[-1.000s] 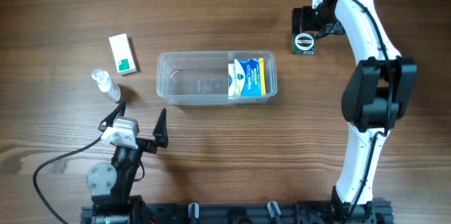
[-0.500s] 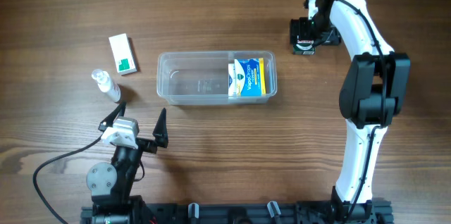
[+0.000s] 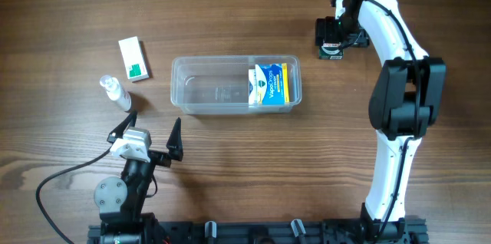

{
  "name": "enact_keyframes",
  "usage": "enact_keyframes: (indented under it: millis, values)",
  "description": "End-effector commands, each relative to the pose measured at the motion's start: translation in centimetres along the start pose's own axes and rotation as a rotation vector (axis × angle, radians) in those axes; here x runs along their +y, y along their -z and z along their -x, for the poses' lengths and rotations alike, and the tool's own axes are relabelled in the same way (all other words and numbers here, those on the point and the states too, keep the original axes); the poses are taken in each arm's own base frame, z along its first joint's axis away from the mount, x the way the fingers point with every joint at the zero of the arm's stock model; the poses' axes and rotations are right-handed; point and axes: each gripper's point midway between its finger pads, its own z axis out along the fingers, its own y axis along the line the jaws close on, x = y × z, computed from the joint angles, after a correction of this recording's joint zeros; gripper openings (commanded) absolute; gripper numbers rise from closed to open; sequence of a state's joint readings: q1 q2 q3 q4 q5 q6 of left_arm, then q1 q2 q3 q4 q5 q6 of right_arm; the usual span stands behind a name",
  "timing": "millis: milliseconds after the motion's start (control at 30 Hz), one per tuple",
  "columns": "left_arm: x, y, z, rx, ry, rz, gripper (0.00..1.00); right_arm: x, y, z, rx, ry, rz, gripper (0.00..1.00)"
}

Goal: Pack container
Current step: 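Move right gripper to green Zam-Buk box and grasp it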

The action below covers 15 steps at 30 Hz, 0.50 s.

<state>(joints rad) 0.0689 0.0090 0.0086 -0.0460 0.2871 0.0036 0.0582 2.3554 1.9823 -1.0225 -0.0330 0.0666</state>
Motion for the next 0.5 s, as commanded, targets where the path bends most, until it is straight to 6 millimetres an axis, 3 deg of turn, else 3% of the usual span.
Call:
enact_keyframes:
  millis: [0, 167, 300, 467]
  values:
    - [0.0, 0.0, -0.1, 0.001, -0.015, -0.004, 1.0, 0.3, -1.7, -0.9, 0.038, 0.0, -0.019, 0.94]
    - [0.0, 0.0, -0.1, 0.001, -0.015, -0.004, 1.0, -0.1, -2.0, -1.2, 0.042, 0.0, -0.045, 0.94]
    - [0.0, 0.0, -0.1, 0.001, -0.015, -0.004, 1.0, -0.2, -3.1, -2.7, 0.085, -0.008, -0.048, 0.94]
    - [0.0, 0.0, -0.1, 0.001, -0.015, -0.004, 1.0, -0.2, -3.1, -2.4, 0.074, -0.023, -0.048, 0.94]
